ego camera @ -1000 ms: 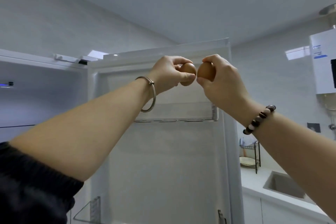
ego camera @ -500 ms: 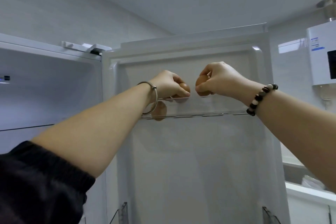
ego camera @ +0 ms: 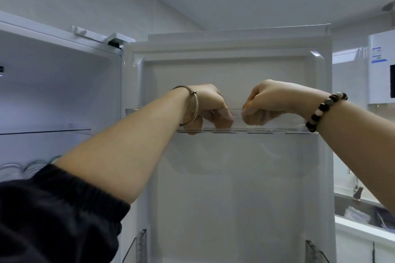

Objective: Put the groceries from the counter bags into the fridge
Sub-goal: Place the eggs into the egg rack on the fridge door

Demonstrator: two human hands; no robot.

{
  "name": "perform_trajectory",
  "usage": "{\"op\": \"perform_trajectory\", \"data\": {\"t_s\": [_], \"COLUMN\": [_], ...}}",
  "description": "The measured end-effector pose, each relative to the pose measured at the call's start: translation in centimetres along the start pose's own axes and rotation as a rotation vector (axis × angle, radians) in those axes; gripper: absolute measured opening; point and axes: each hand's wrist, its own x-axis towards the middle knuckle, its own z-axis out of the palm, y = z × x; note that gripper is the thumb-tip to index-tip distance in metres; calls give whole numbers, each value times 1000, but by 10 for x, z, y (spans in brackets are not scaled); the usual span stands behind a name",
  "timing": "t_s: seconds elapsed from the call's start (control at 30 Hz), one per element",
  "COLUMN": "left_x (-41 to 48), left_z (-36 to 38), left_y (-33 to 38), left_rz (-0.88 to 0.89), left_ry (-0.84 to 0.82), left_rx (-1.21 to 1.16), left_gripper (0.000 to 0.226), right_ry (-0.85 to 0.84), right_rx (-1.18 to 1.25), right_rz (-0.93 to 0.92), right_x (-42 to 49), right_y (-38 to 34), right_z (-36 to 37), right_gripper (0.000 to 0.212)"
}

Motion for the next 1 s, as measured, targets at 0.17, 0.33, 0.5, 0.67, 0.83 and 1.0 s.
{"op": "perform_trajectory", "data": {"t_s": [0.17, 0.33, 0.5, 0.67, 0.83, 1.0], "left_x": [4, -1, 5, -3, 2, 7], "left_z": [0, 0, -2, 0, 3, 3], "left_y": [1, 3, -5, -1, -2, -3], "left_rz": [-31, -9, 12, 2, -14, -29], "left_ry": [-6, -22, -34, -39, -46, -12], "left_rx": [17, -34, -77, -29, -55, -30], "left_gripper": [18, 19, 20, 12, 14, 14], "right_ry": [-23, -34, -74, -135, -205, -209], "right_rx": [39, 46, 40, 9, -41, -25], "right_rz": [5, 3, -2, 37, 96, -2], "right_x": [0, -3, -7, 4, 13, 22], "right_y": [0, -1, -2, 7, 16, 20], "right_z": [1, -1, -5, -15, -22, -16], "right_gripper": [10, 29, 21, 28, 23, 21]}}
